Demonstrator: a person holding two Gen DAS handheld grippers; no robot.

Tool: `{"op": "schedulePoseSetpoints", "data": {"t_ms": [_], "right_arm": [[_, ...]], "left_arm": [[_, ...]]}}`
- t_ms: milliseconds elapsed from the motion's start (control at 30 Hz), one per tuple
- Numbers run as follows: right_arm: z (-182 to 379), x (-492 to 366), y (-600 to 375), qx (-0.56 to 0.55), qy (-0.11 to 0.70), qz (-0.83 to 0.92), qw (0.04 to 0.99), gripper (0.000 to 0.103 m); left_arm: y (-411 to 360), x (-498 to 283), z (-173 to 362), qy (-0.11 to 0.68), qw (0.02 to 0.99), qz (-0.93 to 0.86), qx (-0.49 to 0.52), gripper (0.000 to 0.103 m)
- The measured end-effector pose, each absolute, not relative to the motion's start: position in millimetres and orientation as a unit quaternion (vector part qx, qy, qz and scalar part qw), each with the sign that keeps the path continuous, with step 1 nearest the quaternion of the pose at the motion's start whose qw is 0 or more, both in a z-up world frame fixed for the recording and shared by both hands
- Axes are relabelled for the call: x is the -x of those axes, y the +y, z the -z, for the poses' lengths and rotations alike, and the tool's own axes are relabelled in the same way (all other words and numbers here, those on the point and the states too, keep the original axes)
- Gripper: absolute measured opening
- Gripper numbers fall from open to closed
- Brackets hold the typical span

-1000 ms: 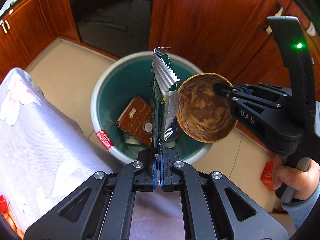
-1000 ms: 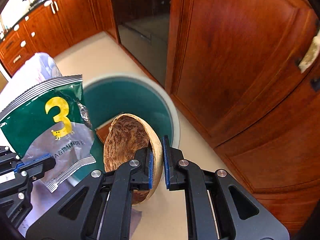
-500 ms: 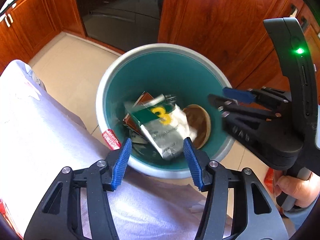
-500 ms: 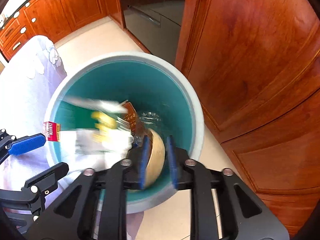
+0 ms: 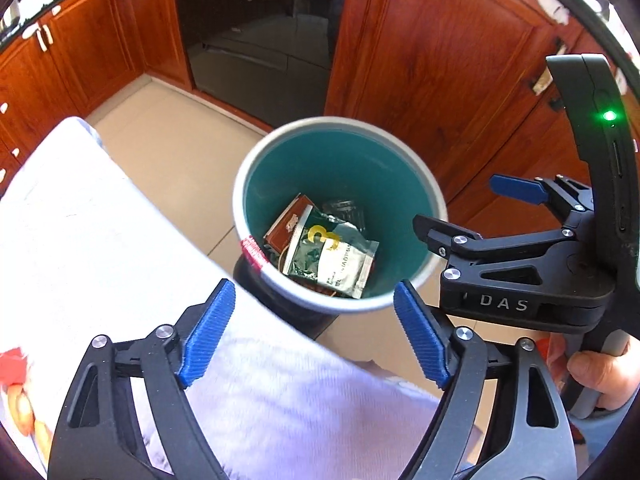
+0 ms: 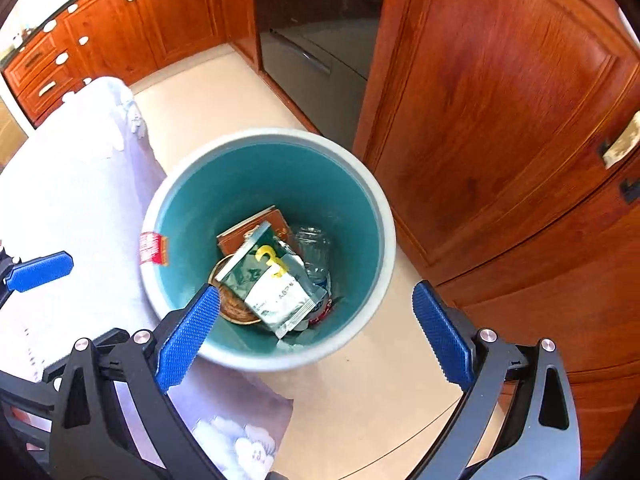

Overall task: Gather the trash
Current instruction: 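Move both tools back over the table toward the corn husks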

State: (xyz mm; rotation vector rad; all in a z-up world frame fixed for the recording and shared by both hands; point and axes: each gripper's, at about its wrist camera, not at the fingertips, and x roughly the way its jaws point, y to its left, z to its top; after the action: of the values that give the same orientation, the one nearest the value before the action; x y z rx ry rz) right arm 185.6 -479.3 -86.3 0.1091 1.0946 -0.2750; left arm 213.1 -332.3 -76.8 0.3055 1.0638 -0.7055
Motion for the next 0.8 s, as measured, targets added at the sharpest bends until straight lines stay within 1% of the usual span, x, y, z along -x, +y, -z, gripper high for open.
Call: {"op": "schedulePoseSetpoints", "data": {"t_ms": [300, 400, 800], "right_arm": [[45.6, -160.1, -424.7, -0.031, 0.49, 0.09, 0.866, 0.094], [34.0, -153.7, -400.9, -0.023, 0.484, 0.075, 0.872, 0.096], [2.2, -139.1, -293.2, 0.029, 0.47, 0.002, 0.882, 0.096]], "left_arm": [[-279.0, -187.0, 41.4, 0.46, 0.824, 0.304, -0.132, 0.093], [-250.5, -173.2, 31.2, 0.449, 0.835, 0.294, -0.123, 0.095], [-138.0, -135.7, 6.3, 0.422, 0.872, 0.233, -0.088, 0.099]]}}
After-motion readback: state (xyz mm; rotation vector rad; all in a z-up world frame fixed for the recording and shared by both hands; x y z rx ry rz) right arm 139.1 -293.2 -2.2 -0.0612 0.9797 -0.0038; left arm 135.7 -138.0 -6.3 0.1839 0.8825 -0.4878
